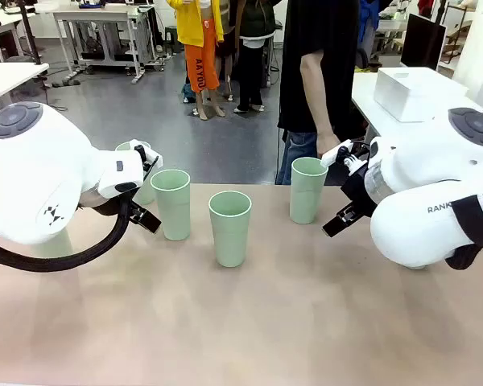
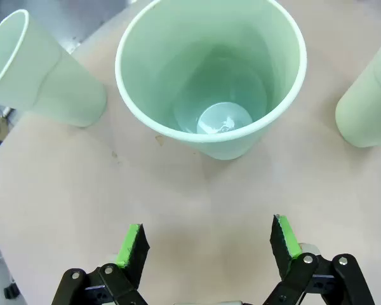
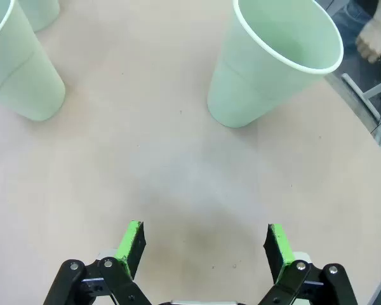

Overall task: Stack the cups and store them in the basket.
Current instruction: Pick up two Reusable plastic cups , one in each hand.

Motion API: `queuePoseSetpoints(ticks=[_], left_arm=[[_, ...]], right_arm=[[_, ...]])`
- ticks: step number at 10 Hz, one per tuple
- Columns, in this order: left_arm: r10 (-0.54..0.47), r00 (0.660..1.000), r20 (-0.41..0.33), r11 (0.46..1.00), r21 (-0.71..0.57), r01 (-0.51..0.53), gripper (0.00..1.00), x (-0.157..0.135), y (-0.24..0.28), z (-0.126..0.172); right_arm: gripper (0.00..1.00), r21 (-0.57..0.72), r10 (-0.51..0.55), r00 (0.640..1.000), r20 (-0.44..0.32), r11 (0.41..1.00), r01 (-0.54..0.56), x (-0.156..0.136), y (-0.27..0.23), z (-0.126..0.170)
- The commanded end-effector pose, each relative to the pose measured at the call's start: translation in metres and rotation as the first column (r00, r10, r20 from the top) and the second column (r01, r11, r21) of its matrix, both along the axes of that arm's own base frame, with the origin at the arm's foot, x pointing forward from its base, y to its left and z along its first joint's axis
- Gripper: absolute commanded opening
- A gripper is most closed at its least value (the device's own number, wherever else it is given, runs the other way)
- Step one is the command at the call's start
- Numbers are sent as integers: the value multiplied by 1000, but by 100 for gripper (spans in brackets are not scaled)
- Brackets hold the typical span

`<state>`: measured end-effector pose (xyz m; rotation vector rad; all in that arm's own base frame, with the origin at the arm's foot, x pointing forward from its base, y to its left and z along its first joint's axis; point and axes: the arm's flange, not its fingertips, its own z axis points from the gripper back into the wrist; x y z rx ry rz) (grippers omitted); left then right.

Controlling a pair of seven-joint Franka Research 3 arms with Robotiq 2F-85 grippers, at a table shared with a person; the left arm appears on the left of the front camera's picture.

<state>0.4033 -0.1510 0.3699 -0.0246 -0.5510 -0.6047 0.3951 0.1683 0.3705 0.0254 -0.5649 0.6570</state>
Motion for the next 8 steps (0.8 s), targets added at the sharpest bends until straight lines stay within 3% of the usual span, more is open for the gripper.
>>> queuePoseSetpoints(ticks=[1,8], left_arm=[[0,1000,0,1000,0,0,100,0,0,0],[0,1000,0,1000,0,0,100,0,0,0]], right_arm=[[100,0,0,1000,0,1000,0,0,0,0],[100,0,0,1000,0,1000,0,0,0,0]])
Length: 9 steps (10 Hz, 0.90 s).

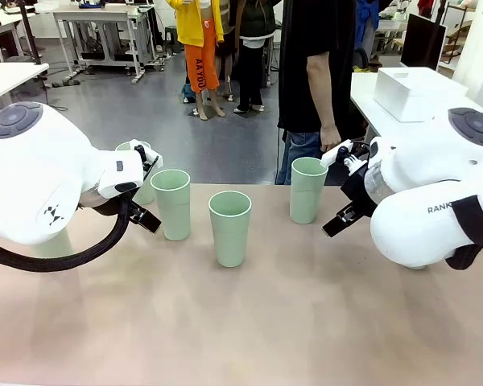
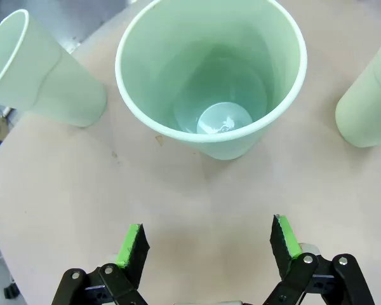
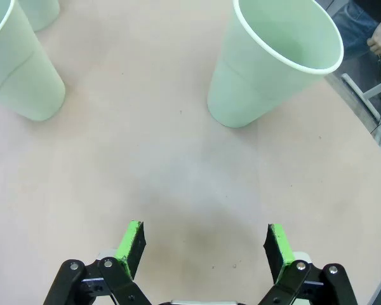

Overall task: Stack the cups and store them in the basket.
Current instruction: Pick up two Reusable plastic cups , one in each hand.

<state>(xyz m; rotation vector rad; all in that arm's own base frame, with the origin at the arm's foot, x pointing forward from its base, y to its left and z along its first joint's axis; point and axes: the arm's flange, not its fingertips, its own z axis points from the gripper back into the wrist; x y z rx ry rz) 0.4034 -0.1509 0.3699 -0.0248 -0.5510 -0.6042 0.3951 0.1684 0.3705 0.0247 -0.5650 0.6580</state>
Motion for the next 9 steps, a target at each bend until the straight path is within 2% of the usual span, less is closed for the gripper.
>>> queuePoseSetpoints(ticks=[1,2,4,6,8,9], left_arm=[[0,1000,0,1000,0,0,100,0,0,0],[0,1000,7,999,-49,1,100,8,9,27],[-44,998,-45,997,-69,41,100,22,35,86],[-156,986,-62,985,-78,151,100,29,64,133],[-328,944,-46,942,-90,323,100,27,106,174],[-401,915,-35,913,-98,396,100,28,132,185]], right_arm=[[100,0,0,1000,0,1000,0,0,0,0],[100,3,-9,1000,12,1000,9,15,0,30],[100,26,-16,1000,7,1000,15,31,-16,90],[100,73,-2,1000,3,997,2,35,-46,133],[100,134,103,994,-21,986,-99,36,-103,170],[100,172,163,986,-26,973,-156,41,-135,181]])
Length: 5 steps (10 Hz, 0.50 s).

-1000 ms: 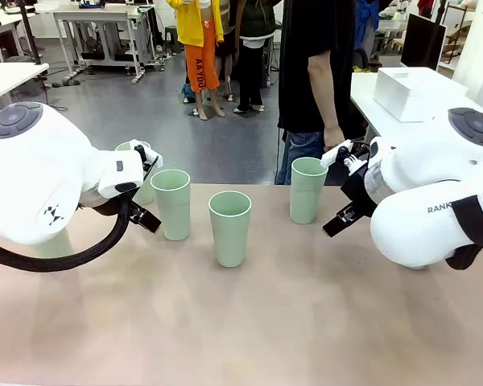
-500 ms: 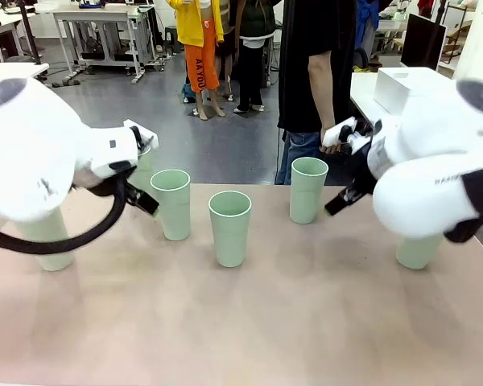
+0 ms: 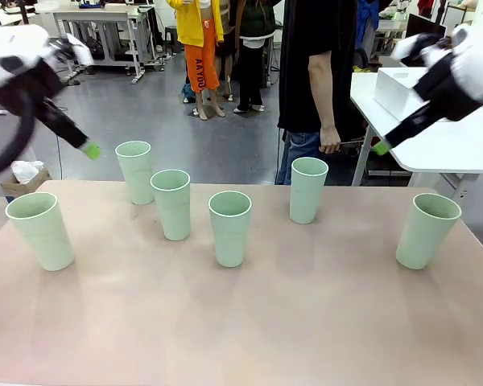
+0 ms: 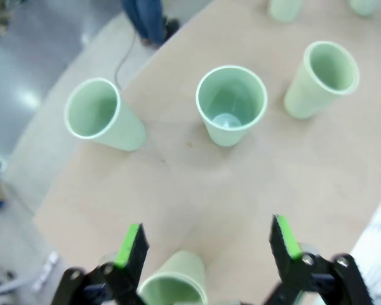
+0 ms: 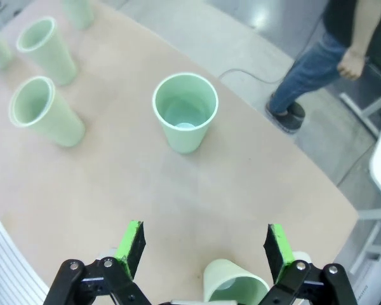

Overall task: Stack the cups and store them in the basket.
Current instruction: Pick up two Reusable plastic cups , one in each hand.

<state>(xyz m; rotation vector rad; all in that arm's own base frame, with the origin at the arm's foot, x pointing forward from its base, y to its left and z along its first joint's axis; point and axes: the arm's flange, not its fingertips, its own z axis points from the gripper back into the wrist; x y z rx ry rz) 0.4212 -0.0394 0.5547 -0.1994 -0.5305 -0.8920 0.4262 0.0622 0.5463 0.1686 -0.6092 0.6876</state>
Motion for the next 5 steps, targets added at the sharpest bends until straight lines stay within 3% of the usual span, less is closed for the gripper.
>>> queuePoseSetpoints(ticks=[1,3,4,5], left_arm=[[-195,980,28,979,-57,197,100,10,49,4],[-328,935,136,938,-70,339,100,8,111,-8],[-349,925,148,926,-99,365,100,6,136,-15],[-431,881,194,881,-119,457,100,0,154,-22]], right_arm=[[100,69,159,987,-16,985,-157,15,-62,11],[100,108,245,970,5,964,-244,20,-133,7],[100,133,315,949,16,940,-314,23,-159,-3],[100,172,391,919,41,904,-392,26,-184,-15]])
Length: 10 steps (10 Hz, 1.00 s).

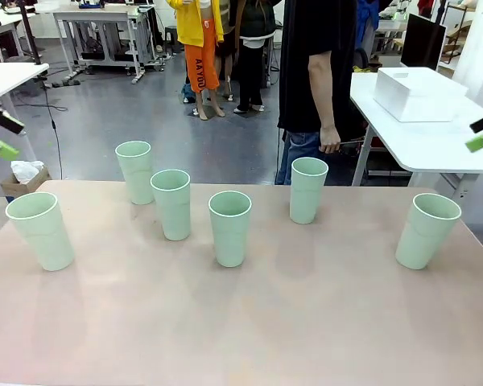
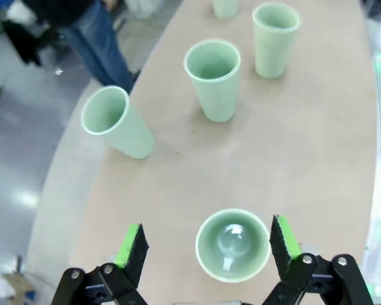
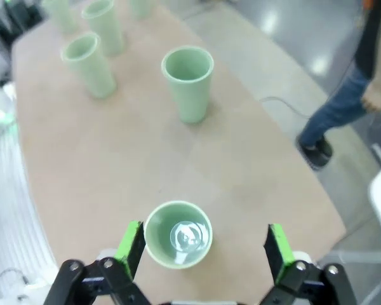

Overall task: Stack the cups and store them in the basket.
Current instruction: Pick up two Reusable plastic cups , one in each hand.

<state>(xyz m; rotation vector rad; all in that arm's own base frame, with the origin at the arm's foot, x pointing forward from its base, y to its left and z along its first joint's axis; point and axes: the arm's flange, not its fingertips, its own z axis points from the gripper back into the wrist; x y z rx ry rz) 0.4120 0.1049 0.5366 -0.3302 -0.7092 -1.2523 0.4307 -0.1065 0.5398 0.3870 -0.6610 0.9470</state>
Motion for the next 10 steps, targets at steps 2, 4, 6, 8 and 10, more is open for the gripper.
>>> queuePoseSetpoints(ticks=[2,4,6,8,10], left_arm=[[-183,980,74,978,-84,189,100,4,35,-20],[-125,990,65,990,-52,128,100,-8,29,-18],[-125,990,65,990,-52,128,100,-8,29,-18],[-134,989,58,990,-42,137,100,-8,32,-23],[-188,982,20,977,-96,190,100,17,78,-21]], right_arm=[[100,91,228,971,73,968,-234,22,-49,-36],[100,61,148,988,51,987,-151,4,-34,-27],[100,61,148,988,51,987,-151,4,-34,-27],[100,50,177,982,62,982,-180,7,-41,-38],[100,158,175,981,89,969,-188,40,-100,-33]])
